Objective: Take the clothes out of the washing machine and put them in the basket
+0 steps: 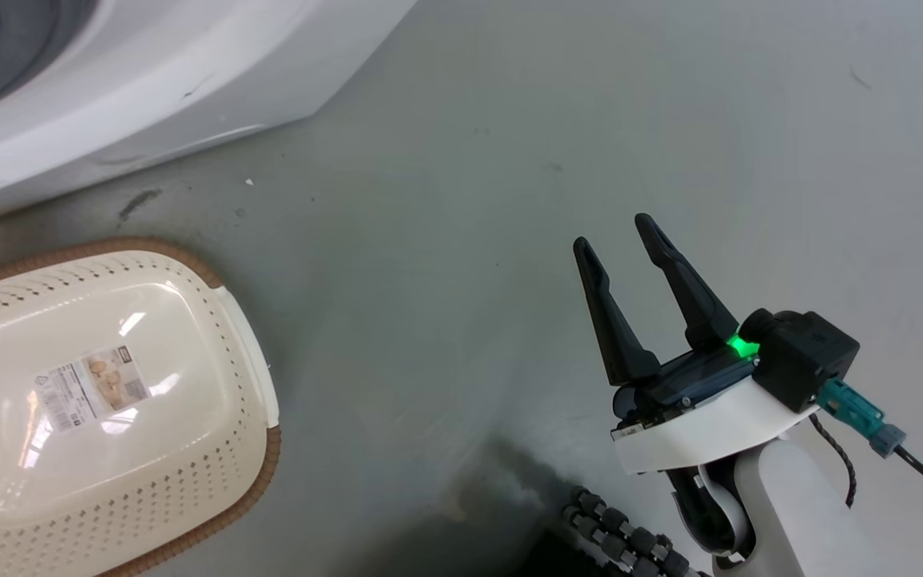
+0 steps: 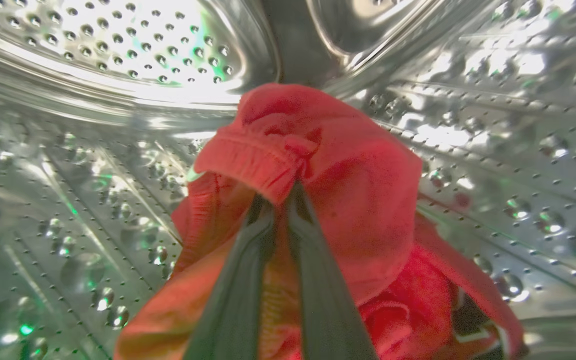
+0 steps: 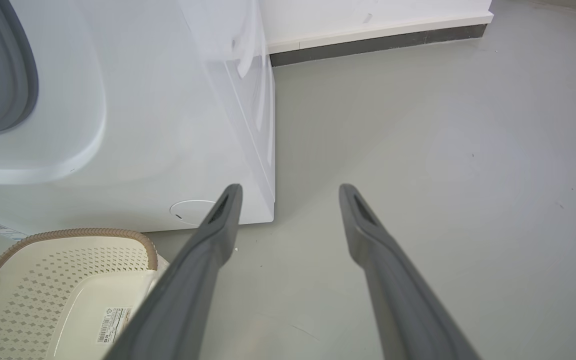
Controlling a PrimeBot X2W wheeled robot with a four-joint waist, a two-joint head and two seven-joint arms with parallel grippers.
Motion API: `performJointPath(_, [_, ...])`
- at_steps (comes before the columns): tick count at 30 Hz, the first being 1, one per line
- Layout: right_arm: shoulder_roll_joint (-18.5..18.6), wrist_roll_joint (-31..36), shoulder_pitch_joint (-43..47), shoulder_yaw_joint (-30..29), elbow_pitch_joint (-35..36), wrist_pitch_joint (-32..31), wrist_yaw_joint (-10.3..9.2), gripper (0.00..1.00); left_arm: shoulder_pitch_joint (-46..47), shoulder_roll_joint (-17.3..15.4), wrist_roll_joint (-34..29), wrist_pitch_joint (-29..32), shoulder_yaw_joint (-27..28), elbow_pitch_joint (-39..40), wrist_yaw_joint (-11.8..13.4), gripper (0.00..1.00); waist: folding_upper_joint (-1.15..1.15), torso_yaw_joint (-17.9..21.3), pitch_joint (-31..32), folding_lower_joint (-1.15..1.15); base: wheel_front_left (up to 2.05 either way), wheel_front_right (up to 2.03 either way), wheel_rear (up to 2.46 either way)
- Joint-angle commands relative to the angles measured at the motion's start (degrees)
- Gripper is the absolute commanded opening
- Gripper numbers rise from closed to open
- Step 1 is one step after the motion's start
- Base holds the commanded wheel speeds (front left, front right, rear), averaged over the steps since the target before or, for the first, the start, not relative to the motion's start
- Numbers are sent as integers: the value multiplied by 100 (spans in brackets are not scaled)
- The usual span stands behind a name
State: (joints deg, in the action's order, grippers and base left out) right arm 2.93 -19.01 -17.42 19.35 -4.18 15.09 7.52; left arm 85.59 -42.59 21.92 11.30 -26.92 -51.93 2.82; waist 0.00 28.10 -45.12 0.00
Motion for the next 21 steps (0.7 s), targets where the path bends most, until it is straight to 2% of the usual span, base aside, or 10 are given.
performJointPath(1, [-11,54,-33,-38,-45,10,-5,100,-173,32,32,-182,33,83,43,0,0,-64,174,0,0,0,0])
performJointPath(7, [-11,128,69,-162,-201,10,-5,100,-862,94,207,-927,90,213,79,0,0,-150,624,0,0,0,0])
performJointPath(11, [-10,167,130,-231,-279,10,-5,100,-1164,151,335,-1121,143,136,52,0,0,-192,840,0,0,0,0])
performJointPath(21, [-9,372,313,-442,-582,10,-5,100,-1985,613,671,-2049,185,-361,-187,0,0,-469,1667,0,0,0,0])
